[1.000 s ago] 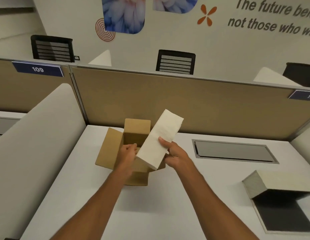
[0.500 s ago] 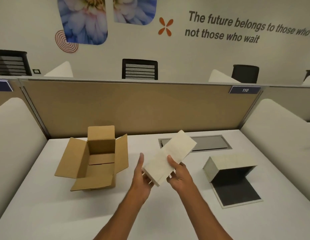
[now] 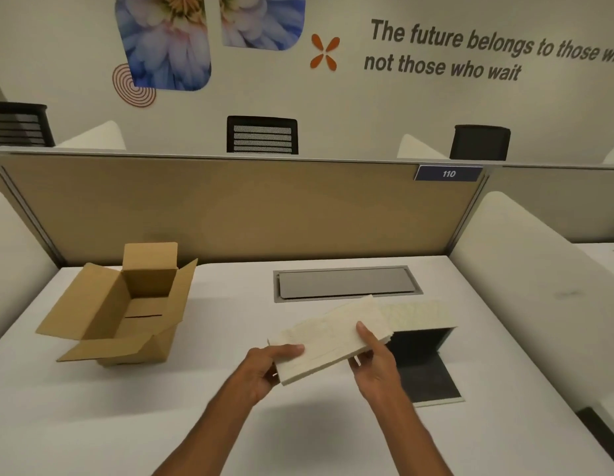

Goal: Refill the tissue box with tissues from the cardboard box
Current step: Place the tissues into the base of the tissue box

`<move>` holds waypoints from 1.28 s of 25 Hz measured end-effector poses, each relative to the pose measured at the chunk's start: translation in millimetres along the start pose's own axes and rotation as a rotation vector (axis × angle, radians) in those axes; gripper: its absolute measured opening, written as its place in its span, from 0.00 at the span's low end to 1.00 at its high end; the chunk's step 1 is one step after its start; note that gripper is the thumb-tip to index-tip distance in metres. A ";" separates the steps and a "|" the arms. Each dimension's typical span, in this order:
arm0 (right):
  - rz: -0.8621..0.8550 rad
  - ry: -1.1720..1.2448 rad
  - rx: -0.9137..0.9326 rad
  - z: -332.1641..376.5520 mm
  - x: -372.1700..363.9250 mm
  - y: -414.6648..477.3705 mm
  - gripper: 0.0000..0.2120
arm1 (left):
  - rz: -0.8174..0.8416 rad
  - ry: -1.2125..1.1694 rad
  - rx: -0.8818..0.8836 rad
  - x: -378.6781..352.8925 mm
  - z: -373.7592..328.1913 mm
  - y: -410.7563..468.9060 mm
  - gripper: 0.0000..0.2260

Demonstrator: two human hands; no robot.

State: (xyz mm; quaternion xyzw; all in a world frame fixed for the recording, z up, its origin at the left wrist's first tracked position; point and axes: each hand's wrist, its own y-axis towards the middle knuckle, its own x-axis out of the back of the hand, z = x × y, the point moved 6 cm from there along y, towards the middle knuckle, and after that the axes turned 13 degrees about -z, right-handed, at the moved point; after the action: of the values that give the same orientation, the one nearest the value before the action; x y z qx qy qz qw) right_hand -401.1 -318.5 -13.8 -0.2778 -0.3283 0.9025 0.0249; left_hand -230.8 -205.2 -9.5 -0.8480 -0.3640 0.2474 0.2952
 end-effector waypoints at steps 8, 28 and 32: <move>0.142 -0.592 0.001 73.4 87.3 34.7 0.17 | -0.091 -0.041 0.054 -44.8 66.2 -18.3 0.24; -0.235 -0.699 -0.039 124.8 180.5 65.4 0.14 | -0.152 0.231 0.088 -128.6 105.2 12.5 0.30; -0.257 -0.752 -0.032 142.7 182.5 92.3 0.17 | -0.153 0.237 0.089 -154.8 106.6 24.0 0.27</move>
State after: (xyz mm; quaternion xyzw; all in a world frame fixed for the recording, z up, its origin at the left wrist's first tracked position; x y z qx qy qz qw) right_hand -616.4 -431.9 -68.3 0.1150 -0.3604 0.9256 0.0114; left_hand -381.9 -302.6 -69.0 -0.8273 -0.3787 0.1382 0.3913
